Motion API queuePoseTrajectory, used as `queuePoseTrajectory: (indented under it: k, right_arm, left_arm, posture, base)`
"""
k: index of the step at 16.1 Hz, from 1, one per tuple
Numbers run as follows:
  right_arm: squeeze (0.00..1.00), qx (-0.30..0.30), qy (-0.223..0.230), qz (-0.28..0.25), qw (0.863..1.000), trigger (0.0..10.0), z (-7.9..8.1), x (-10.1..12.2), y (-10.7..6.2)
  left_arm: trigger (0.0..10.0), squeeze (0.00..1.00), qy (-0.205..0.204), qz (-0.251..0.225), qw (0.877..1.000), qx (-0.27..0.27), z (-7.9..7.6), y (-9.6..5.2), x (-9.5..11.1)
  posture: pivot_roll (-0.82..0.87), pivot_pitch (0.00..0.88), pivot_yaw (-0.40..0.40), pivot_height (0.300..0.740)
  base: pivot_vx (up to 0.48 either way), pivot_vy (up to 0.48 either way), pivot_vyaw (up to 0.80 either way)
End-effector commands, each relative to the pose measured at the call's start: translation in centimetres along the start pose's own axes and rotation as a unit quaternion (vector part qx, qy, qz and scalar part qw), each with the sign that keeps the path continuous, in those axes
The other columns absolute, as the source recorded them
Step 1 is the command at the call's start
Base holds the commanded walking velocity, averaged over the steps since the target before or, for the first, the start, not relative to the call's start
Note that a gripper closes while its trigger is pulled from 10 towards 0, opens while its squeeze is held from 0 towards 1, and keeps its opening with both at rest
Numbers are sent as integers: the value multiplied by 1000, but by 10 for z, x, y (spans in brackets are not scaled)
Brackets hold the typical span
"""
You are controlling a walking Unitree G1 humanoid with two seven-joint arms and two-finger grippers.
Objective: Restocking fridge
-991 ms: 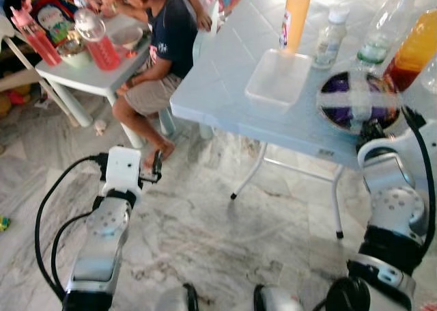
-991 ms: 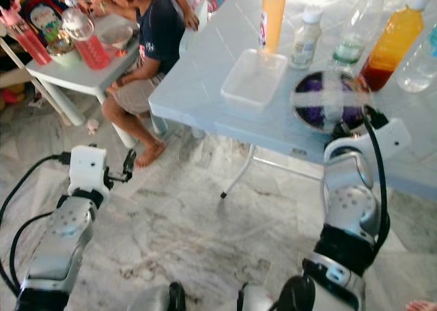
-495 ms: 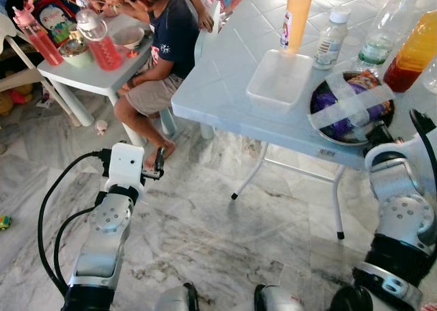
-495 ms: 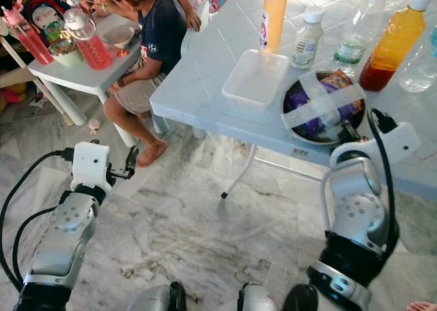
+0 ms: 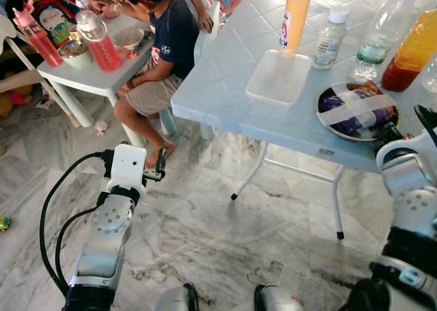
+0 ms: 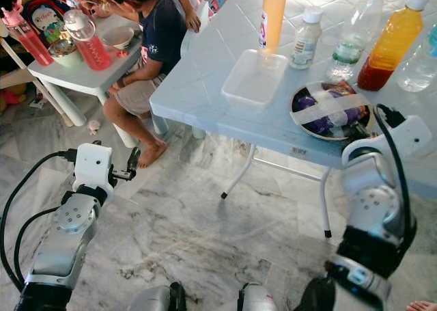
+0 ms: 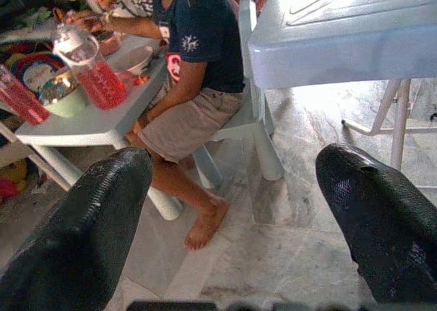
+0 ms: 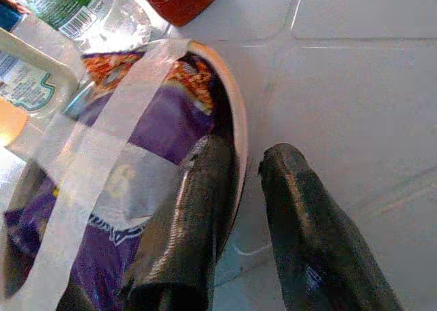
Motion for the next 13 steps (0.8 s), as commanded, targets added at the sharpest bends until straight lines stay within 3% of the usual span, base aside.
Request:
queuePoseTrajectory:
  k: [1, 4, 7, 8, 10, 13]
  right_arm:
    - [1000, -9, -7, 42, 999, 10000, -5, -19, 4]
    - [1000, -5, 12, 53, 998, 10000, 0, -20, 9]
    - [1000, 5, -8, 67, 998, 10000, 6, -17, 12]
    - [941, 15, -15, 71, 997, 10000, 11, -17, 12]
    - [1000, 27, -11, 75, 997, 10000, 17, -16, 12]
    - [1000, 20, 3, 85, 996, 10000, 16, -21, 14]
  left_arm:
    - [10000, 0, 9, 5, 1000, 6, 5, -2, -4]
    - [10000, 0, 14, 6, 1000, 8, 7, -3, -5]
    - [10000, 0, 15, 7, 1000, 8, 6, -5, -6]
    - [10000, 0, 15, 7, 1000, 8, 6, -4, -6]
    - [10000, 0, 15, 7, 1000, 8, 5, -4, -6]
    - [10000, 0, 15, 8, 1000, 7, 4, -3, -6]
  posture:
    - [-20, 159, 139, 740]
    - [-10, 161, 139, 740]
    - [-9, 162, 138, 740]
    - [-12, 162, 137, 740]
    - [-16, 161, 135, 740]
    - [-15, 161, 134, 740]
  base:
    - [0, 0, 0]
    - [0, 0, 0]
    - [0, 0, 0]
    - [0, 0, 0]
    - [0, 0, 0]
    - [0, 0, 0]
Point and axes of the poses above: a point about 5 cm out from each wrist's last joint towards the gripper, its own y axis pointing out of the wrist towards the gripper, its own x axis along the axis of the wrist's last joint, z = x × y, the point moved 5 cm from there along y, pointing out of the wrist towards the gripper, and after that the axes turned 12 degrees about y, right-handed, at the moved point
